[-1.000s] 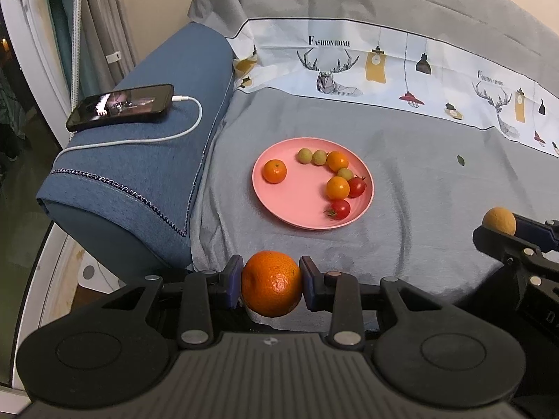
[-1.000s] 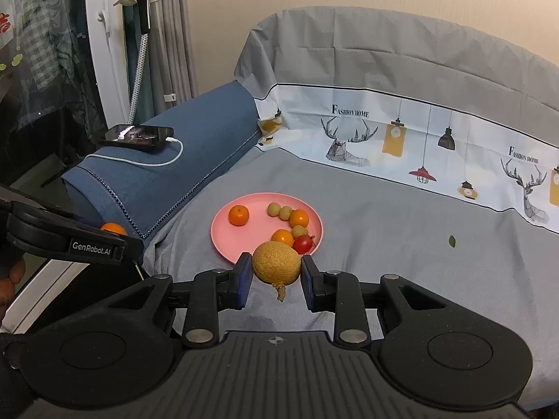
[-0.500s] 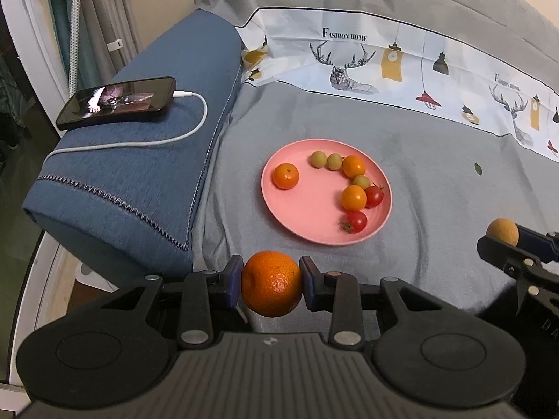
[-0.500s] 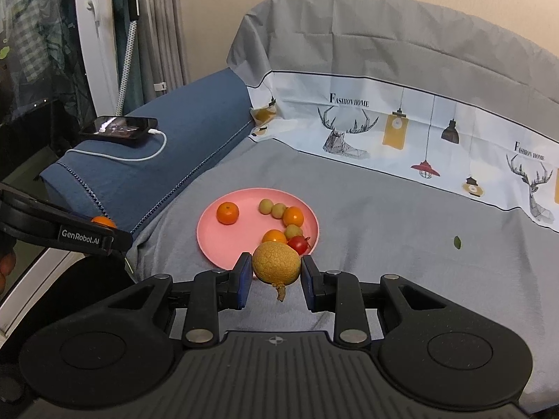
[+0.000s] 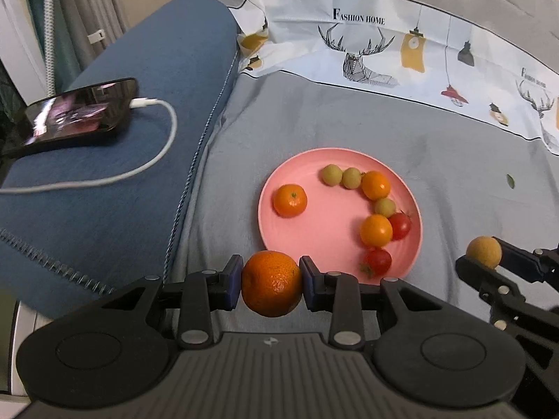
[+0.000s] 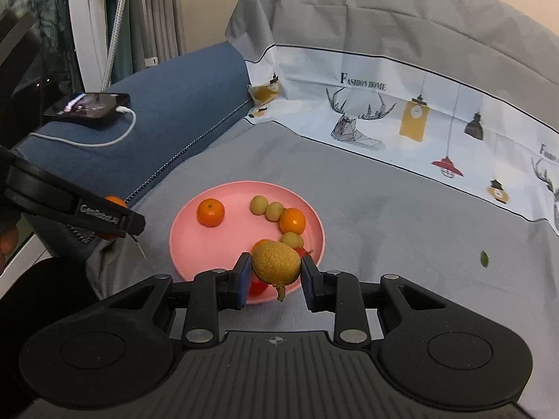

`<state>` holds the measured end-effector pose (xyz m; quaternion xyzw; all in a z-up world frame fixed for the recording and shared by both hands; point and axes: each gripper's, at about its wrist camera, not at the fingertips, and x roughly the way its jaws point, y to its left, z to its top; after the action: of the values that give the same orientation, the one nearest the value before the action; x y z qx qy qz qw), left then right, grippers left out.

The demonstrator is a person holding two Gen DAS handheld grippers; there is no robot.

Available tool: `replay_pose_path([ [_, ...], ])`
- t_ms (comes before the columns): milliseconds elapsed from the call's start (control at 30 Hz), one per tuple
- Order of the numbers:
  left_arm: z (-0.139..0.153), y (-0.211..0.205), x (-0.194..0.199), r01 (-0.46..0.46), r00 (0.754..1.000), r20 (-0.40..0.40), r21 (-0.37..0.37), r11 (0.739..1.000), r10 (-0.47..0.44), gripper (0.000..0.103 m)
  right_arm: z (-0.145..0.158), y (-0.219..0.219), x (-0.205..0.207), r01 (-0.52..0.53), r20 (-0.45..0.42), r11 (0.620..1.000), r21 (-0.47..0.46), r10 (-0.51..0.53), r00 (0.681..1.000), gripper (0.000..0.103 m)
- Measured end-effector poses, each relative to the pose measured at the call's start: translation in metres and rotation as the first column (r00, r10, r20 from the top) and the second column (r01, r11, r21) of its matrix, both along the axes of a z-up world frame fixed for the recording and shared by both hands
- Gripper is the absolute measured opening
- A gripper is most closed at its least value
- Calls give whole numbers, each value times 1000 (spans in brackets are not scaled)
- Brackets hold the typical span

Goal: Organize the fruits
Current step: 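Carry both fruits over the pink plate and open both tools to release them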

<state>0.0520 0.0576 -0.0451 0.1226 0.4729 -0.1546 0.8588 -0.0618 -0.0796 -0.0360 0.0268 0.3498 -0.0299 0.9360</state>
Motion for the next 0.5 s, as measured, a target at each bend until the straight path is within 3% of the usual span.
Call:
replay_pose_path([
  [500, -50, -37, 68, 12, 999, -50, 63, 998, -9, 39, -52, -10, 83, -66, -79, 998, -25, 64, 995, 31],
])
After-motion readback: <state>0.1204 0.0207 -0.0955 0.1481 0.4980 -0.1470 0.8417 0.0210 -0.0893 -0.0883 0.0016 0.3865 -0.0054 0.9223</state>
